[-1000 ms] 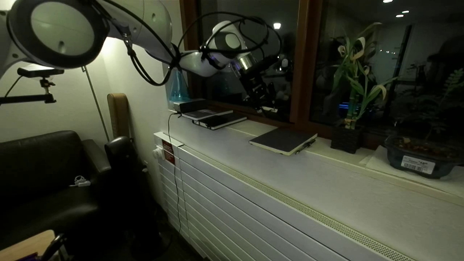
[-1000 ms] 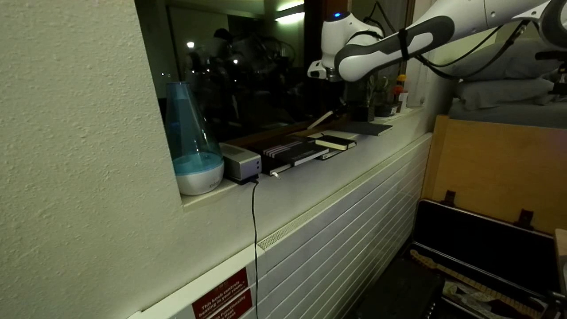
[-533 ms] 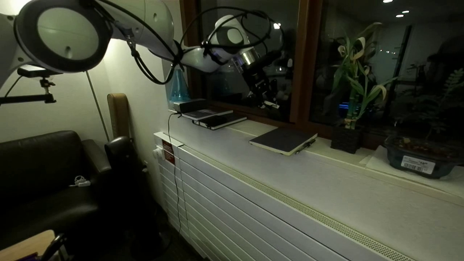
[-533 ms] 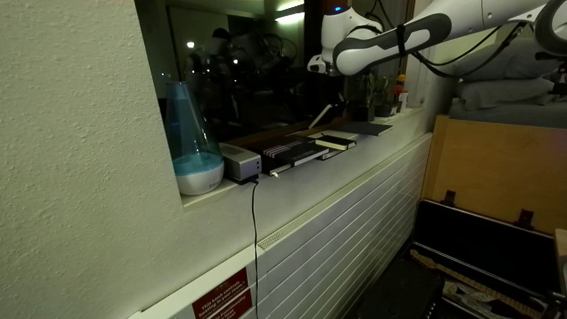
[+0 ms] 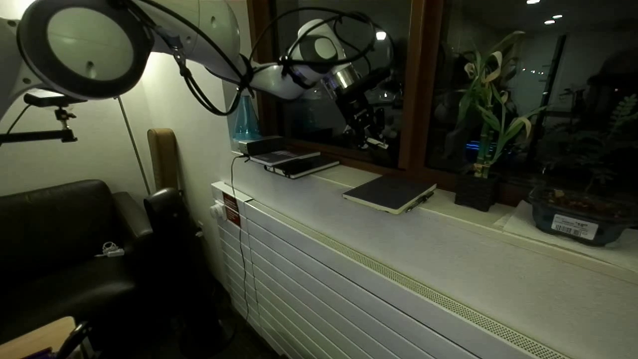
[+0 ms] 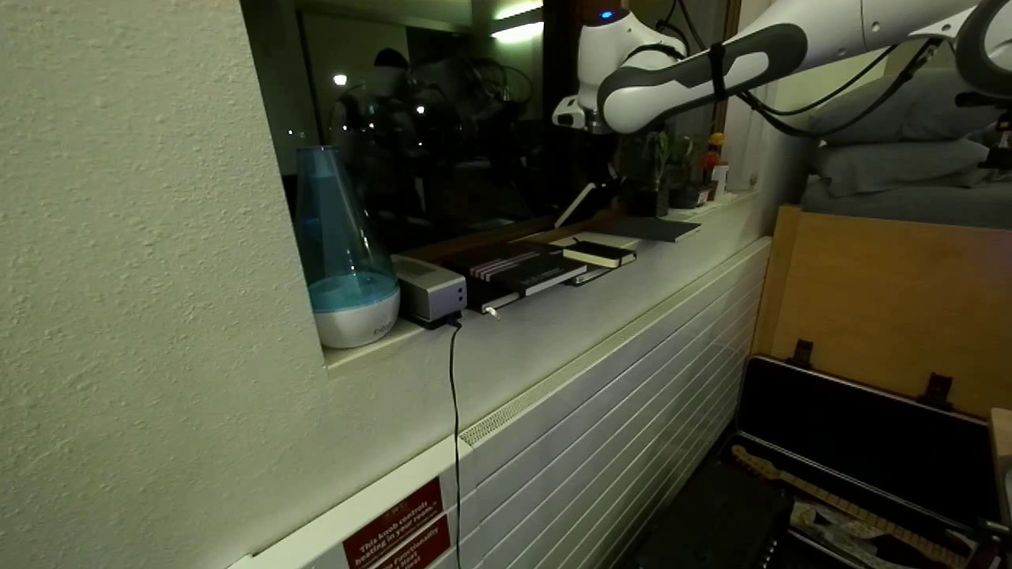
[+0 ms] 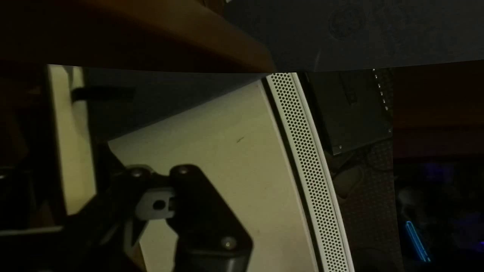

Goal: Remove the black book from on top of the books on the left and put it on the book on the right

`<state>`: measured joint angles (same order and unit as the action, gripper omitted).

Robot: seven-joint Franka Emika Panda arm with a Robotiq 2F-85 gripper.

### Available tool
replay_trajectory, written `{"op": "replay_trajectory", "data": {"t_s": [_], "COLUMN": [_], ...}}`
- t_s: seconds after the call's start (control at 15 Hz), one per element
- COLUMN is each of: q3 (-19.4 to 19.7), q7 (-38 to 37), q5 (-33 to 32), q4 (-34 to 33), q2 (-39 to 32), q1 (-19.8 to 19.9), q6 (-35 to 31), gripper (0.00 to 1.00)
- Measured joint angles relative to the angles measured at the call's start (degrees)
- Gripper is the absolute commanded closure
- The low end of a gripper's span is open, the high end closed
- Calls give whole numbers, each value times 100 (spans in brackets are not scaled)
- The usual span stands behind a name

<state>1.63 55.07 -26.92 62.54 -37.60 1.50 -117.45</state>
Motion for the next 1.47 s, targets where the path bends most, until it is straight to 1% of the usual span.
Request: {"op": "replay_trajectory", "data": {"t_s": [0.2, 0.53, 0.93, 1.0, 1.13, 1.47], "q3": [29, 111, 163, 173, 210, 318], "q7": [-2, -30, -67, -204, -705, -2166], "q5": [-9, -28, -30, -58, -189, -988], "q4": [245, 954, 2247, 2471, 2928, 3739], "q2": [173, 725, 1658, 1792, 2000, 2172], "q1": [47, 51, 57, 57, 52, 49], "q6": [-97, -277, -291, -404, -873, -2119], "gripper": [94, 94, 94, 94, 94, 94]}}
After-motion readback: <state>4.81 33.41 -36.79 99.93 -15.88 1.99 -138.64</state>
